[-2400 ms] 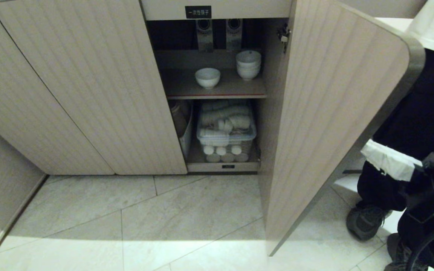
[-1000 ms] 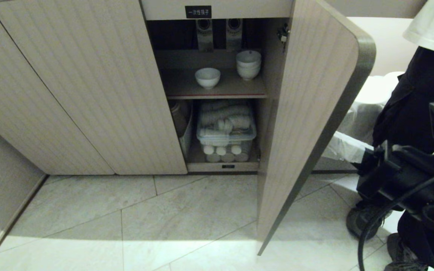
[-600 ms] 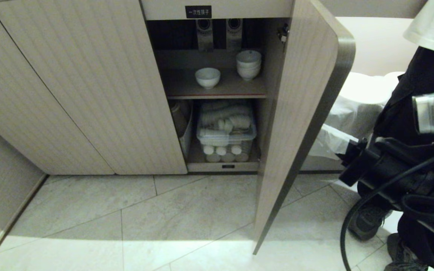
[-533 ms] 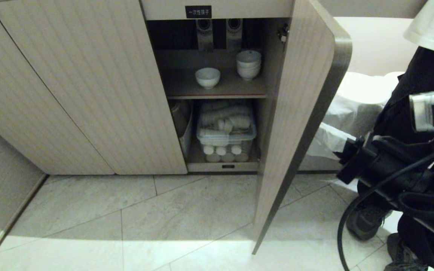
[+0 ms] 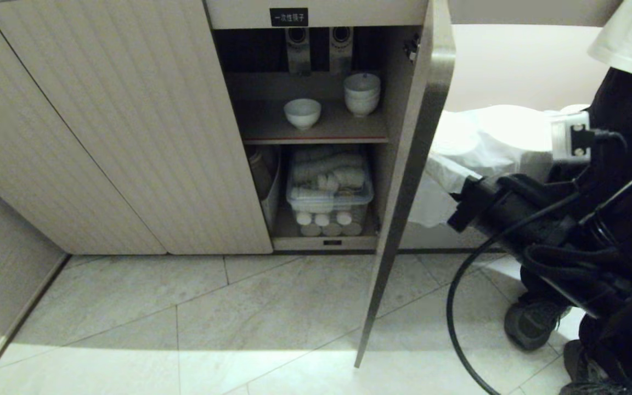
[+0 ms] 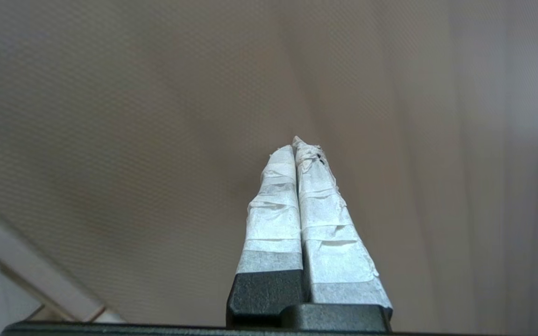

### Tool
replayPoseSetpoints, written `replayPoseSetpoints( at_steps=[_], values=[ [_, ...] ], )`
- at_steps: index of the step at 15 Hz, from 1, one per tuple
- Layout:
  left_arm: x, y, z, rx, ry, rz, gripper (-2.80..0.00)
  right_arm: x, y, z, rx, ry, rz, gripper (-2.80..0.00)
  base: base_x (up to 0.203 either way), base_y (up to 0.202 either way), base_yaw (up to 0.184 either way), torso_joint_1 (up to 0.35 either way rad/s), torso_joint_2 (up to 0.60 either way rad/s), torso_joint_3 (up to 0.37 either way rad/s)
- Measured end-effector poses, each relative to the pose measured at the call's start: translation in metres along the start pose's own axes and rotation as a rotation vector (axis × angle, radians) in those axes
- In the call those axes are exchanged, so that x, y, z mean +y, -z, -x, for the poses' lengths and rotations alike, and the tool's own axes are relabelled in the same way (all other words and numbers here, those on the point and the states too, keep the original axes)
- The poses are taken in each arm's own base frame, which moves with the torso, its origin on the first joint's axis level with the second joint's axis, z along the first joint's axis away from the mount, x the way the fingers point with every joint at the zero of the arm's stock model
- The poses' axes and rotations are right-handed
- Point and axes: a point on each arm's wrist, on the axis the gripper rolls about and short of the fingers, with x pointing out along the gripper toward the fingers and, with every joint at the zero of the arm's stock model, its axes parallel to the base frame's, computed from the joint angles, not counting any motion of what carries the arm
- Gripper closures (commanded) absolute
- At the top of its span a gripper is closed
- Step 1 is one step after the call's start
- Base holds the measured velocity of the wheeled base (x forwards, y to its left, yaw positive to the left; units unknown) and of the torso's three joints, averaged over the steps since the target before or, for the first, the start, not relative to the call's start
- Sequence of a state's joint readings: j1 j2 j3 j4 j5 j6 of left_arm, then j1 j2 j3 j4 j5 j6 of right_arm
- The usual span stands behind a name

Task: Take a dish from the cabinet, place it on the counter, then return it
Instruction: Close the cabinet door

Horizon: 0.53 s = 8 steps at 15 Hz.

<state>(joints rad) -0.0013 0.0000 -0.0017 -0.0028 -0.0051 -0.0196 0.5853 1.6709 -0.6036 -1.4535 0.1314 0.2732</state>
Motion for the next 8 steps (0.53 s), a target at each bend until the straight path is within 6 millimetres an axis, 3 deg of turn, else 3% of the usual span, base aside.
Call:
replayPoseSetpoints(
  at_steps=[8],
  values=[
    [0.0, 0.0, 0.0, 0.0, 0.0, 0.0, 0.0, -0.004, 0.005, -0.047, -0.048, -0.015, 0.002, 0.0, 0.0, 0.0, 0.0, 0.0, 0.0, 0.0]
  ],
)
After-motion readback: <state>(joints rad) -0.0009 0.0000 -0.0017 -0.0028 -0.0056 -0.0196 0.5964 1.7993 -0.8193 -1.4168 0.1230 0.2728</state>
